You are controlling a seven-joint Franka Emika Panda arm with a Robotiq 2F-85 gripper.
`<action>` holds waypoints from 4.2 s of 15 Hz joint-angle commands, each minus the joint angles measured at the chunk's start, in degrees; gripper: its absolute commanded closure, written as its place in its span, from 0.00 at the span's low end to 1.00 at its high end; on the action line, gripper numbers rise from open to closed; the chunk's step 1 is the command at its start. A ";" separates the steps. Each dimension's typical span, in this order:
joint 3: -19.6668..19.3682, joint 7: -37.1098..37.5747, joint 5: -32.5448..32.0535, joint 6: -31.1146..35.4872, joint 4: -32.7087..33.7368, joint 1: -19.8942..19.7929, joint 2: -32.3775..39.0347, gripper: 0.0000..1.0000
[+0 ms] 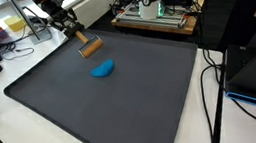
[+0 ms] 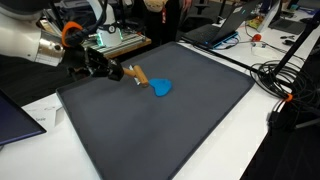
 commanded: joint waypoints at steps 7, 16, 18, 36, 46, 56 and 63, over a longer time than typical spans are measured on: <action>-1.81 0.76 -0.61 6.88 -3.36 4.19 -4.08 0.78; 0.38 8.11 -5.03 35.99 -19.49 16.83 -16.83 0.78; 1.08 12.58 -7.58 42.21 -22.36 19.13 -19.67 0.78; 8.98 48.87 -35.56 48.32 -27.72 22.95 -27.86 0.53; 11.99 56.26 -45.54 46.31 -27.29 23.65 -31.85 0.78; 16.46 64.32 -49.14 46.94 -25.81 24.16 -29.84 0.78; 17.34 68.03 -49.56 47.70 -24.93 25.49 -25.90 0.78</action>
